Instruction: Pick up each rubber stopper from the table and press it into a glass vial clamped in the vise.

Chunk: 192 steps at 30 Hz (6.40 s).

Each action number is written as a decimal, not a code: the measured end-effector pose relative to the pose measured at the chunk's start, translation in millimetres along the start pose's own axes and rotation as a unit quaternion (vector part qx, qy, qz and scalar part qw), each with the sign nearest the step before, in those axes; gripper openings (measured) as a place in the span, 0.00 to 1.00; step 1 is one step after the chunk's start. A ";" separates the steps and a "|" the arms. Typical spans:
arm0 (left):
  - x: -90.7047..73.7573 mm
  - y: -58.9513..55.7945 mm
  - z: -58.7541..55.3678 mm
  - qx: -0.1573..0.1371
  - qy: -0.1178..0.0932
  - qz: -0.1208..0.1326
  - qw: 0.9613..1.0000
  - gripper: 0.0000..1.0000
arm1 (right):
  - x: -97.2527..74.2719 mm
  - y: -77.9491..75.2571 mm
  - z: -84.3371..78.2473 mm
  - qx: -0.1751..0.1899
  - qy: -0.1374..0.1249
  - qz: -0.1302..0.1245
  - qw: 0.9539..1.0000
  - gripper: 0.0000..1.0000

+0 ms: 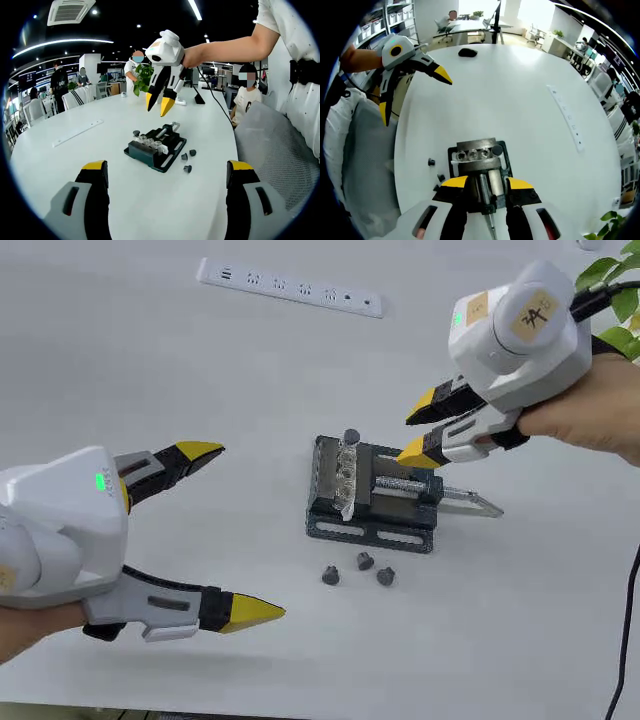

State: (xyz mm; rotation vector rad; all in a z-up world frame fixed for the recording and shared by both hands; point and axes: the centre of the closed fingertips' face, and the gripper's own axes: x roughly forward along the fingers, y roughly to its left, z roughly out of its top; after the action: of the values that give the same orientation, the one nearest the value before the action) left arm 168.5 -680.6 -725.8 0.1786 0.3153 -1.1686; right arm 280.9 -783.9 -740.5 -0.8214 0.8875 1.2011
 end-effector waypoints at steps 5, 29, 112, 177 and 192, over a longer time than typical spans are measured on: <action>-0.1 -1.3 1.1 0.006 0.005 0.000 1.000 0.99 | -6.2 8.2 -5.8 0.013 -0.017 -0.006 1.000 0.31; 1.4 -15.8 4.0 0.021 0.022 -0.011 0.999 0.99 | -7.8 62.5 -58.3 0.076 -0.053 -0.021 0.995 0.38; 10.2 -22.8 2.4 0.006 0.016 -0.030 0.999 0.97 | 64.8 104.8 -67.2 0.130 -0.042 -0.033 0.990 0.00; -6.9 -85.3 93.7 -0.141 0.005 -0.262 0.955 0.22 | -86.7 185.5 61.3 -0.239 -0.219 0.075 0.943 0.00; -32.5 -90.4 85.2 -0.197 0.034 -0.359 0.911 0.08 | -97.4 198.6 75.8 -0.283 -0.231 0.082 0.927 0.00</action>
State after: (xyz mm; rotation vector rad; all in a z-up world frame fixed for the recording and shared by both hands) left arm 86.4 -712.5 -632.4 -0.2820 0.7101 -1.7959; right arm 83.0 -721.9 -632.5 -0.8689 0.2155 1.7490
